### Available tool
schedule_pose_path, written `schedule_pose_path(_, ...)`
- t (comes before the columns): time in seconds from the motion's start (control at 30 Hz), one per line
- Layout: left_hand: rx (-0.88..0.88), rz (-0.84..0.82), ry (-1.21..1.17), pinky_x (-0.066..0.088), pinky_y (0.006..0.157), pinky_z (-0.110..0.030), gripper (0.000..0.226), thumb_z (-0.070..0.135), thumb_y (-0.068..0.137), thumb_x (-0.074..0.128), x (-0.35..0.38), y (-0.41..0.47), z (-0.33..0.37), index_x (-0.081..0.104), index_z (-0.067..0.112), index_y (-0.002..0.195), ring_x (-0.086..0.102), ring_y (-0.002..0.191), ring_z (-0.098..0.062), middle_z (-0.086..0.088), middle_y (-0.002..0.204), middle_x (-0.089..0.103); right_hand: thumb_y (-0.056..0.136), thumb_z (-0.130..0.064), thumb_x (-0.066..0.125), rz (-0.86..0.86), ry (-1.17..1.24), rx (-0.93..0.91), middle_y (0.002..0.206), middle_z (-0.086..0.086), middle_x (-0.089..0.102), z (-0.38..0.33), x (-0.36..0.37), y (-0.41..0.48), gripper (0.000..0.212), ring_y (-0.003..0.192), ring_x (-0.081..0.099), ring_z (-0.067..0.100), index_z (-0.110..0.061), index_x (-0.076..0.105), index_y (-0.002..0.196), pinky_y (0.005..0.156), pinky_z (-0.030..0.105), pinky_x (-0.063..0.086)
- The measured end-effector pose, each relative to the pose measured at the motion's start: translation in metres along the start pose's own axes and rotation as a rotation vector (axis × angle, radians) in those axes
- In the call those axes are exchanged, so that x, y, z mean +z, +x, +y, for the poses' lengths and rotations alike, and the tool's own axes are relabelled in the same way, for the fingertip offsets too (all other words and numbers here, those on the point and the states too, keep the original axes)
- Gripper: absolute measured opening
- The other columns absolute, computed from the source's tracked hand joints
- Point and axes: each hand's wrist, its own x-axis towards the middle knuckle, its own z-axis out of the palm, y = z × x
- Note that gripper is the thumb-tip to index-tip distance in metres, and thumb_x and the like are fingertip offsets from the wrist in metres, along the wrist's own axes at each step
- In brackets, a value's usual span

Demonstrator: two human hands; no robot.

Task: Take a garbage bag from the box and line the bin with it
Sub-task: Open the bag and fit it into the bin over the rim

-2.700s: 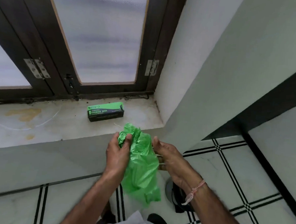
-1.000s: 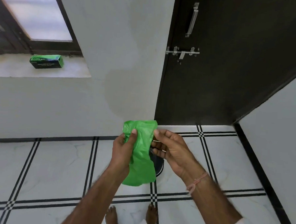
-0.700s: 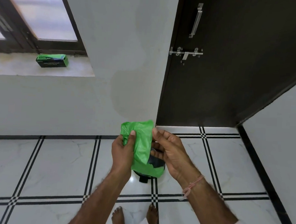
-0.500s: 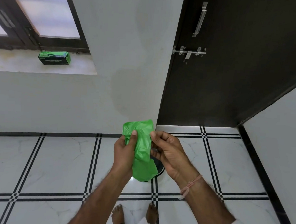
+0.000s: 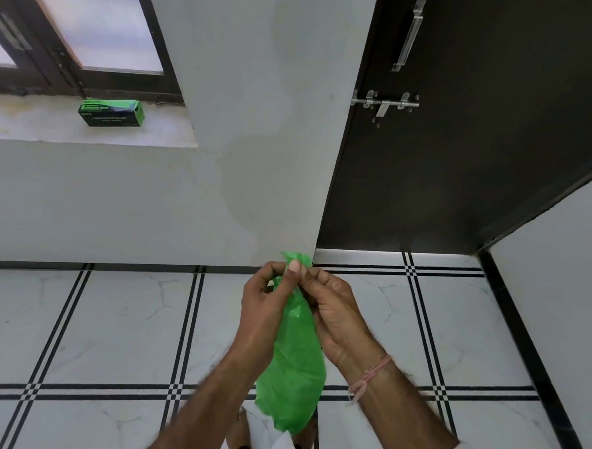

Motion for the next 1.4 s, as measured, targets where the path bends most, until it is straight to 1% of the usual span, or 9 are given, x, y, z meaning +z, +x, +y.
schedule_pose_path(0.27, -0.164, 0.083, -0.274, 0.062, 0.072, -0.035, 0.023, 0.019, 0.099, 0.063, -0.014, 0.013, -0.002, 0.072, 0.002, 0.111, 0.076, 0.089, -0.022, -0.011, 0.101, 0.079, 0.106, -0.02, 0.052, 0.233, -0.095, -0.008, 0.101, 0.016, 0.078, -0.008, -0.019, 0.02, 0.021, 0.091, 0.074, 0.028, -0.008, 0.069, 0.108, 0.093, 0.049, 0.057)
schedule_pose_path(0.4, -0.172, 0.155, -0.204, 0.052, 0.093, -0.04, 0.025, 0.037, 0.092, 0.062, -0.038, 0.02, -0.012, 0.073, 0.018, 0.103, 0.068, 0.104, -0.016, 0.002, 0.106, 0.078, 0.109, -0.021, 0.046, 0.385, -0.105, -0.046, 0.095, 0.01, 0.073, -0.03, -0.037, 0.04, 0.021, 0.081, 0.07, 0.023, -0.009, 0.063, 0.115, 0.07, 0.038, 0.061)
schedule_pose_path(0.47, -0.172, 0.155, -0.229, 0.056, 0.09, -0.039, 0.026, 0.035, 0.098, 0.056, -0.046, 0.023, -0.014, 0.071, 0.015, 0.106, 0.071, 0.102, -0.018, -0.002, 0.108, 0.078, 0.108, -0.02, 0.048, 0.461, -0.136, -0.099, 0.092, 0.01, 0.069, -0.036, -0.046, 0.052, 0.017, 0.077, 0.066, 0.022, -0.011, 0.063, 0.108, 0.061, 0.031, 0.06)
schedule_pose_path(0.57, -0.141, 0.147, -0.201, 0.062, 0.079, -0.035, 0.032, 0.035, 0.098, 0.054, -0.048, 0.024, -0.019, 0.07, 0.011, 0.112, 0.075, 0.099, -0.021, -0.007, 0.11, 0.079, 0.108, -0.021, 0.049, 0.511, -0.252, -0.168, 0.094, 0.012, 0.066, -0.038, -0.051, 0.064, 0.024, 0.083, 0.062, 0.024, -0.015, 0.06, 0.087, 0.076, 0.041, 0.058)
schedule_pose_path(0.77, -0.005, 0.218, 0.178, 0.057, 0.091, -0.041, 0.022, 0.027, 0.108, 0.05, -0.064, 0.032, -0.022, 0.06, 0.019, 0.126, 0.065, 0.12, -0.032, -0.007, 0.125, 0.067, 0.106, -0.025, 0.054, 0.266, -0.35, -0.295, 0.089, 0.012, 0.067, -0.046, -0.049, 0.059, 0.024, 0.083, 0.061, 0.026, -0.02, 0.062, 0.085, 0.079, 0.043, 0.053)
schedule_pose_path(0.87, 0.063, 0.008, 0.361, 0.045, 0.108, -0.037, 0.066, 0.07, 0.094, 0.047, -0.048, 0.029, -0.007, 0.04, 0.032, 0.148, 0.053, 0.13, -0.01, 0.004, 0.149, 0.05, 0.106, -0.026, 0.054, 0.076, -0.432, -0.275, 0.08, 0.004, 0.066, -0.056, -0.046, 0.053, 0.022, 0.071, 0.061, 0.016, -0.018, 0.062, 0.087, 0.072, 0.034, 0.054)
schedule_pose_path(0.97, 0.057, -0.293, 0.507, 0.045, 0.107, -0.033, 0.103, 0.081, 0.072, 0.064, -0.018, 0.037, 0.008, 0.025, 0.038, 0.157, 0.046, 0.137, -0.01, 0.009, 0.157, 0.041, 0.107, -0.026, 0.052, -0.078, -0.499, -0.2, 0.074, -0.001, 0.067, -0.065, -0.037, 0.048, 0.021, 0.064, 0.063, 0.01, -0.015, 0.061, 0.091, 0.063, 0.028, 0.056)
schedule_pose_path(1.13, -0.091, -0.465, 0.295, 0.059, 0.078, -0.033, 0.022, 0.03, 0.094, 0.07, -0.002, 0.045, 0.026, 0.075, 0.009, 0.096, 0.076, 0.086, -0.023, -0.012, 0.096, 0.079, 0.107, -0.021, 0.05, -0.182, -0.495, -0.101, 0.069, -0.002, 0.066, -0.081, -0.038, 0.052, 0.025, 0.06, 0.062, 0.008, -0.013, 0.057, 0.085, 0.059, 0.023, 0.056)
schedule_pose_path(1.4, -0.263, -0.403, -0.005, 0.063, 0.065, -0.033, 0.025, 0.027, 0.086, 0.068, 0.008, 0.03, 0.022, 0.078, 0.004, 0.086, 0.076, 0.069, -0.024, -0.017, 0.083, 0.078, 0.1, -0.028, 0.064, -0.089, -0.556, -0.107, 0.077, 0.002, 0.073, -0.074, -0.03, 0.077, 0.02, 0.066, 0.069, 0.012, -0.011, 0.067, 0.09, 0.064, 0.028, 0.06)
